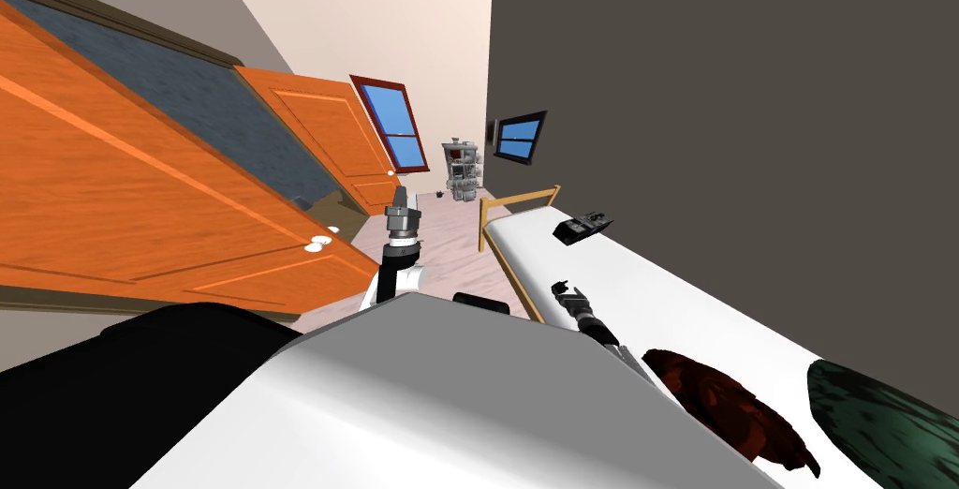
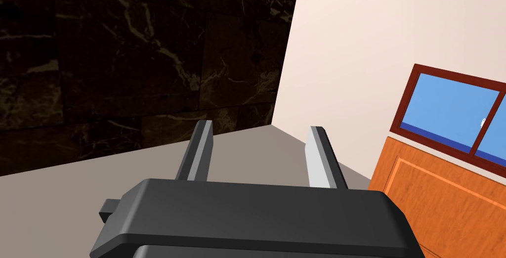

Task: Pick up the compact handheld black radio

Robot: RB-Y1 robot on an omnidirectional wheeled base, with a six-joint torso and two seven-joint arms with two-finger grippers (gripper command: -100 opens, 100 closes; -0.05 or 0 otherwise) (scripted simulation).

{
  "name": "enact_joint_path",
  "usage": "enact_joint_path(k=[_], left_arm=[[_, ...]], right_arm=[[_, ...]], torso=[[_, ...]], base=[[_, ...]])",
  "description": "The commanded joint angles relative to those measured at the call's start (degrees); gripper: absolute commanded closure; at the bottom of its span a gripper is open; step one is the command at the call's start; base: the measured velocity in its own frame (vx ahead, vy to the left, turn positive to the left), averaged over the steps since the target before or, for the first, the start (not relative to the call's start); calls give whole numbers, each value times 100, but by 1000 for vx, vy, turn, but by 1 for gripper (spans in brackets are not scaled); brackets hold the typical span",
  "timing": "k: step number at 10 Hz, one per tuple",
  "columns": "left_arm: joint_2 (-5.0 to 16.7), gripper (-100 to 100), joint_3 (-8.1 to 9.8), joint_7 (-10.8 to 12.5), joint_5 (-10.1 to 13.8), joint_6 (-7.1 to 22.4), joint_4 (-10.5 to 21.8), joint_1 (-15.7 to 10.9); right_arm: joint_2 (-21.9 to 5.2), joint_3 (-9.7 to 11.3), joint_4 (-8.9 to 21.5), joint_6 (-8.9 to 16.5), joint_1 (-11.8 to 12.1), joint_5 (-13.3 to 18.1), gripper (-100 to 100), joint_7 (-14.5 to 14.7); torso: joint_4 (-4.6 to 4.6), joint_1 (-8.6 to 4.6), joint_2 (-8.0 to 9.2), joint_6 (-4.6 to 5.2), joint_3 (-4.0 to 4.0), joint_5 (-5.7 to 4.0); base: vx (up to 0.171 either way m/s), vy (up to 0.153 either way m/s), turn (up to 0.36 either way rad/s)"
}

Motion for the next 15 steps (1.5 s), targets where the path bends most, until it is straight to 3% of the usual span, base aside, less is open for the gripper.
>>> enact_joint_path(k=[1, 2, 3, 4, 5, 6, 8, 9, 10, 12, 13, 14, 15], left_arm=[[0, 0, 0, 0, 0, 0, 0, 0], [0, 0, 0, 0, 0, 0, 0, 0], [0, 0, 0, 0, 0, 0, 0, 0], [0, 0, 0, 0, 0, 0, 0, 0], [0, 0, 0, 0, 0, 0, 0, 0], [0, 0, 0, 0, 0, 0, 0, 0], [0, 0, 0, 0, 0, 0, 0, 0], [0, 0, 0, 0, 0, 0, 0, 0], [0, 0, 0, 0, 0, 0, 0, 0], [0, 0, 0, 0, 0, 0, 0, 0], [0, 0, 0, 0, 0, 0, 0, 0], [0, 0, 0, 0, 0, 0, 0, 0], [0, 0, 0, 0, 0, 0, 0, 0]], right_arm=[[9, 109, -55, 127, 19, 77, -100, -240], [-99, 347, -73, 353, -220, 344, -100, -412], [-99, 532, -73, 518, -220, 434, -100, -599], [-99, 553, -73, 549, -220, 434, -100, -786], [-206, 813, -90, 807, -459, 690, -100, -961], [-206, 947, -90, 915, -459, 790, -100, -1103], [-206, 998, -90, 971, -459, 790, -100, -1358], [-314, 1272, -108, 1247, -698, 1070, -100, -1550], [-314, 1433, -108, 1381, -698, 1146, -100, -1708], [-314, 1442, -108, 1393, -698, 1146, -100, -1916], [-421, 1713, -126, 1670, -937, 1433, -100, -2139], [-421, 1887, -126, 1815, -937, 1503, -100, -2305], [-421, 1887, -126, 1815, -937, 1503, -100, -2475]], torso=[[0, 0, 0, 0, 0, 0], [1, 8, 3, 2, 2, 2], [2, 3, 5, 0, 3, 2], [1, 3, 6, 1, 4, 0], [1, 11, 4, 2, 3, 2], [2, 5, 6, 1, 4, 2], [1, 11, 2, 1, 2, 3], [0, 18, -2, 1, -1, 4], [0, 9, 0, 1, 0, 3], [-1, 10, 3, 2, 1, 0], [-1, 17, 0, 2, 0, 2], [-1, 5, 3, 1, 1, 1], [-1, 3, 5, 2, 2, -1]], base=[[-21, -34, 11], [-32, -48, -46], [-32, -51, -21], [-16, -26, 4], [-33, -46, -48], [-30, -53, -16], [-4, -13, 4], [-17, -39, -53], [-24, -48, -12], [-12, -20, 4], [-25, -50, -49], [-28, -53, -13], [-14, -22, 3]])
